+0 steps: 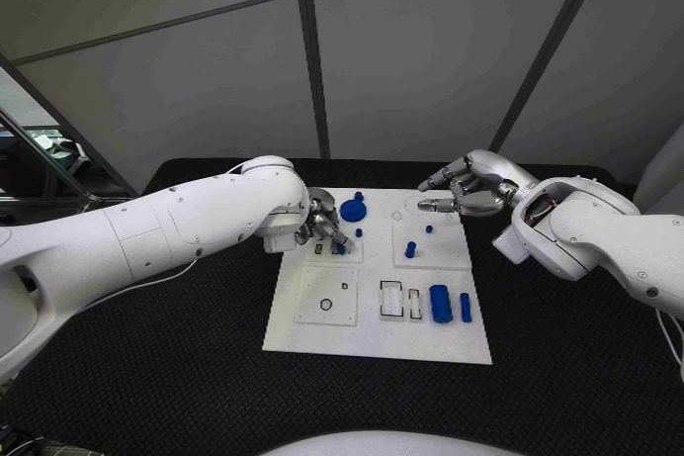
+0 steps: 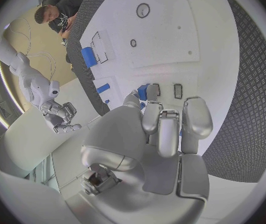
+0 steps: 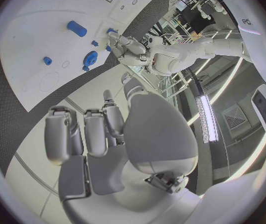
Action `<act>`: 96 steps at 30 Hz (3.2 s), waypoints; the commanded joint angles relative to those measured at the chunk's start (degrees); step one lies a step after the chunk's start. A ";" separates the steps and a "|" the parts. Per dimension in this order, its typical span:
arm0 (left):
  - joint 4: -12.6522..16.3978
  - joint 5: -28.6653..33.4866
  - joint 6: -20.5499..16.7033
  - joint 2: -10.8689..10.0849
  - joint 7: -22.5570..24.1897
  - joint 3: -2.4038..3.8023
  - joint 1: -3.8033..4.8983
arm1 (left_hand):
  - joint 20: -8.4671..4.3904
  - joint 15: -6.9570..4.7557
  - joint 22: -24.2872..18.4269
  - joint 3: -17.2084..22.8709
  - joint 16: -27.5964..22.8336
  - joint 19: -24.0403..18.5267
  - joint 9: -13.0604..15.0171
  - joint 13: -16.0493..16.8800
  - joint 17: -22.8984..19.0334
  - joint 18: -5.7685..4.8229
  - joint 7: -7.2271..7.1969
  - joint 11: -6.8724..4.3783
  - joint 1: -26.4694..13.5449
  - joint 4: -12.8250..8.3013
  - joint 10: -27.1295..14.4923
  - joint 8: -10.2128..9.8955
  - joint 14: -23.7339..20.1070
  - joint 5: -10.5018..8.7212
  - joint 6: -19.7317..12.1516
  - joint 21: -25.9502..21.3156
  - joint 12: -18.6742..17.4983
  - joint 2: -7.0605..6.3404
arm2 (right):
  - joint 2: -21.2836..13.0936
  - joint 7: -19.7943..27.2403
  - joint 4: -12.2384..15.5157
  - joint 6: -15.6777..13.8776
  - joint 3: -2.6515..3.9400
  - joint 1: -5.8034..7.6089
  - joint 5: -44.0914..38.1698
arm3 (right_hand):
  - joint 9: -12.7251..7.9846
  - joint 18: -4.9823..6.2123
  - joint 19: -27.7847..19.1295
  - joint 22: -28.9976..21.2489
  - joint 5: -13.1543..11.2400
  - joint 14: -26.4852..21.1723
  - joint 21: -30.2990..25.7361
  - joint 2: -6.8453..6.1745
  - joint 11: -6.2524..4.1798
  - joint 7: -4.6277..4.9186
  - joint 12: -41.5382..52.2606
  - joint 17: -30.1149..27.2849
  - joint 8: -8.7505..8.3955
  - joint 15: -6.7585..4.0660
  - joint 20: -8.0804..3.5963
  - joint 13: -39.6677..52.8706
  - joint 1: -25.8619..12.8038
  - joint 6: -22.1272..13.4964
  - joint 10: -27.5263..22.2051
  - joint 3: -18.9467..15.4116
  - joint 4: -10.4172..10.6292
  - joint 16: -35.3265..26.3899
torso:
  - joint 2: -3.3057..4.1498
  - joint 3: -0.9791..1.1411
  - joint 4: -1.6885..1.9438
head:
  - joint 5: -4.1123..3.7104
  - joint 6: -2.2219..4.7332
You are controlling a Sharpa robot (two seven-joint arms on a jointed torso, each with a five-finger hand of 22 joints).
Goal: Assemble the parts on the task board
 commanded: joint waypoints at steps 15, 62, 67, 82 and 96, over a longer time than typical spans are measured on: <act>1.86 2.26 -3.19 -1.76 2.18 -0.05 -0.03 | 0.12 -0.02 0.80 18.79 0.27 -0.48 4.48 3.90 10.16 -0.59 0.67 -0.34 1.70 -3.50 0.62 -2.67 4.55 9.35 -0.09 -0.04 -2.29 -5.52 | 0.06 0.05 -0.14 1.14 0.05 0.13 -0.08 | -0.10 0.32 0.23 3.62 0.28 2.37 -0.18 0.60 0.06 0.02 0.16 -0.04 -0.30 -0.33 -0.40 0.11 0.08 0.13 0.10 0.08 -0.44 -0.29 | -0.08 0.03 0.13 | 0.02 0.11; 6.31 -5.26 -7.89 -4.40 -0.97 -0.20 -1.58 | -0.12 -0.34 4.41 38.26 2.17 1.58 10.44 5.84 12.42 -1.18 0.35 -0.52 -9.12 -8.13 2.30 -3.41 5.31 9.48 1.76 1.53 -1.10 -11.94 | 0.51 0.41 -0.88 1.87 0.04 0.12 -0.91 | -0.10 0.33 0.22 3.58 0.29 2.38 -0.21 0.61 0.06 0.03 0.14 -0.03 -0.31 -0.33 -0.41 0.09 0.03 0.13 0.10 0.06 -0.44 -0.29 | 0.01 0.00 0.03 | 0.36 -0.65; 6.22 -5.32 -7.06 -4.40 -1.26 -0.23 -1.59 | -0.12 -0.34 4.39 38.38 2.17 1.55 10.52 5.87 12.43 -1.17 0.35 -0.52 -9.19 -8.24 2.31 -3.41 5.31 9.52 1.79 1.51 -1.06 -11.94 | 0.60 0.43 -0.93 1.92 0.04 0.12 -0.92 | -0.10 0.33 0.22 3.58 0.29 2.38 -0.21 0.61 0.06 0.03 0.14 -0.03 -0.31 -0.33 -0.41 0.09 0.03 0.13 0.10 0.06 -0.44 -0.29 | 0.02 0.01 0.02 | 0.69 -0.78; 6.01 -5.35 -5.70 -4.14 -1.32 -0.25 -1.62 | -0.12 -0.35 4.35 38.70 2.15 1.50 10.73 5.90 12.40 -1.16 0.34 -0.52 -9.40 -8.50 2.32 -3.39 5.30 9.69 1.86 1.48 -1.08 -11.95 | 0.83 0.46 -1.04 2.03 0.04 0.12 -0.92 | -0.12 0.32 0.25 3.62 0.33 2.39 -0.19 0.63 0.08 0.04 0.16 0.00 -0.40 -0.33 -0.41 0.08 -0.12 0.12 0.12 0.00 -0.47 -0.29 | 0.02 0.03 0.02 | 0.75 -0.89; 5.56 -5.35 -5.57 -3.86 -1.25 -0.27 -1.75 | -0.08 -0.29 4.39 38.93 2.25 1.42 11.42 6.01 12.52 -1.14 0.29 -0.49 -11.22 -8.52 2.41 -3.48 5.32 8.88 2.04 1.40 -1.15 -12.17 | 0.90 0.48 -1.12 2.18 0.04 0.11 -0.92 | -0.12 0.32 0.25 3.62 0.33 2.39 -0.19 0.63 0.08 0.04 0.16 0.00 -0.40 -0.33 -0.41 0.08 -0.12 0.12 0.12 0.00 -0.47 -0.29 | 0.01 0.04 0.02 | 0.81 -1.06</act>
